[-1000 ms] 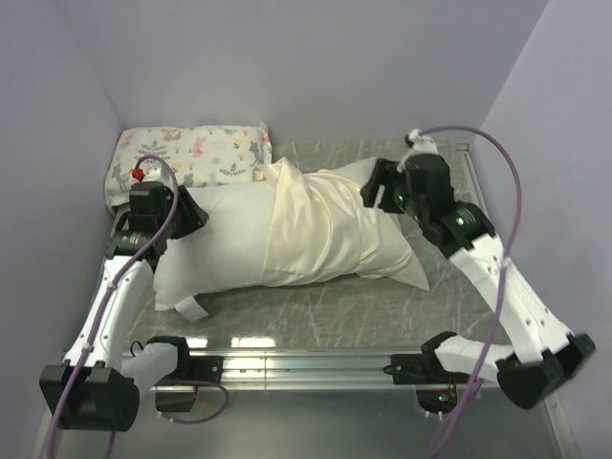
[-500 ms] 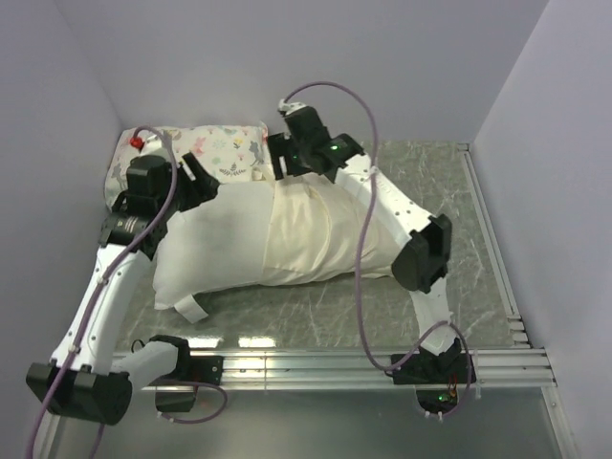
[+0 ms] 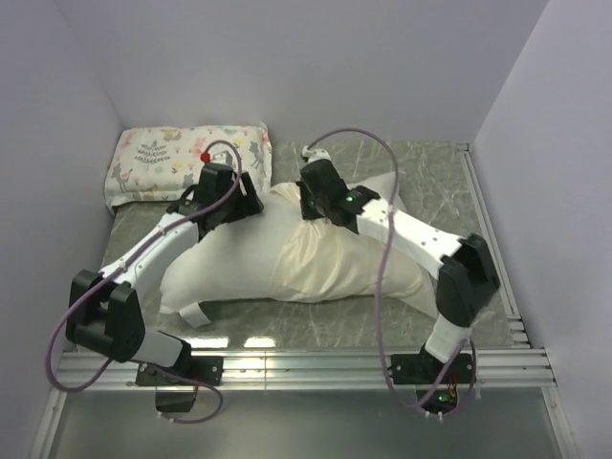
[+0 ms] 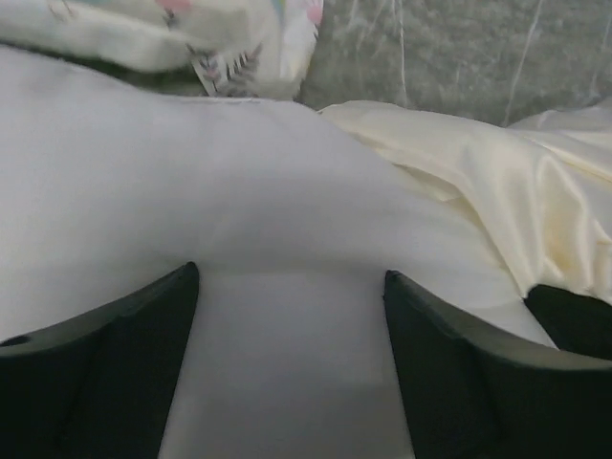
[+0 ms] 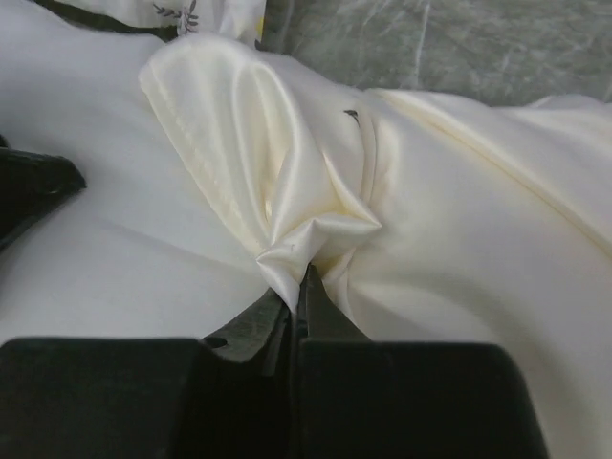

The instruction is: Remove the pillowcase from the pillow

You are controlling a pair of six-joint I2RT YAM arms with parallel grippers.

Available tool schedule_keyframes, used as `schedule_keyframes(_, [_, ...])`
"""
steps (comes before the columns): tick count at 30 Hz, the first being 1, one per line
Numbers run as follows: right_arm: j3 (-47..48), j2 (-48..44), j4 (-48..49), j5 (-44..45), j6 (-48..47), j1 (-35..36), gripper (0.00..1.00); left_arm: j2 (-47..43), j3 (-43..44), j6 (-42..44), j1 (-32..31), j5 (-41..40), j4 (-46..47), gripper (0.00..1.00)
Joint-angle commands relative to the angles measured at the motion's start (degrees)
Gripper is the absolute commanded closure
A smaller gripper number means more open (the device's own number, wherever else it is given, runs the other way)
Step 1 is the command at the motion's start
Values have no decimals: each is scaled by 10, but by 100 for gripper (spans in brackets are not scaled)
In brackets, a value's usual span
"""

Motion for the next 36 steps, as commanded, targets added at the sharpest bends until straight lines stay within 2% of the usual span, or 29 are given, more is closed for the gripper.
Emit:
schedule_keyframes(1, [-97, -96, 55, 41, 42, 1, 100, -54, -78, -35, -19, -9, 40, 26])
schedule_keyframes(2, [-108, -102, 60, 49, 44, 1, 100, -63, -99, -38, -19, -10, 51, 37])
schedule_keyframes(3, [-119, -107, 61, 62, 47, 3, 100, -76, -137, -40, -20, -7, 66, 59])
schedule_keyframes(5, [-126, -114, 60, 87, 47, 1, 100, -81, -174, -44, -20, -8, 74, 80])
schedule_keyframes(6, [-122, -111, 52, 106, 44, -2, 100, -81, -182, -45, -20, -15, 73, 100])
schedule_keyframes(12, [-94, -113, 0, 120, 51, -66, 99, -141, -214, -42, -15, -54, 53, 100])
schedule_keyframes(14, [-98, -132, -4, 91, 57, -123, 98, -173, -209, -35, -4, -69, 25, 100])
schedule_keyframes(20, [-48, -163, -40, 51, 55, -254, 93, -261, -185, -4, 117, -19, -24, 100])
schedule_keyframes(21, [-41, -166, -49, 32, 55, -265, 91, -267, -178, 7, 158, -13, -29, 100])
schedule_keyframes(23, [-28, -175, -52, 8, 58, -276, 90, -272, -159, 14, 216, 28, -30, 100])
schedule_keyframes(25, [-30, -185, -48, -19, 54, -257, 89, -264, -140, 18, 226, 53, -29, 100])
schedule_keyframes(27, [-40, -188, -50, 19, 52, -208, 88, -246, -104, 24, 213, 104, -27, 100])
schedule_keyframes(28, [-49, -188, -47, 28, 52, -193, 88, -241, -88, 29, 205, 104, -33, 93])
schedule_keyframes(29, [-68, -188, -42, 30, 53, -185, 88, -232, -51, 38, 125, 81, -46, 83])
schedule_keyframes(30, [-79, -188, -31, 26, 55, -177, 88, -226, -31, 51, 81, 16, -85, 58])
schedule_keyframes(31, [-88, -185, -25, 25, 59, -174, 88, -226, -2, 50, 38, -20, -99, 44])
schedule_keyframes(32, [-104, -183, -20, 23, 59, -171, 88, -229, 4, 47, -33, -41, -111, 26])
schedule_keyframes(34, [-112, -174, -11, 11, 62, -168, 88, -236, 1, 30, -95, -78, -113, 19])
schedule_keyframes(35, [-114, -172, -10, 11, 63, -166, 88, -235, -3, 19, -160, -103, -116, 17])
schedule_keyframes(36, [-115, -167, -9, 13, 63, -164, 88, -232, -7, 5, -192, -127, -117, 13])
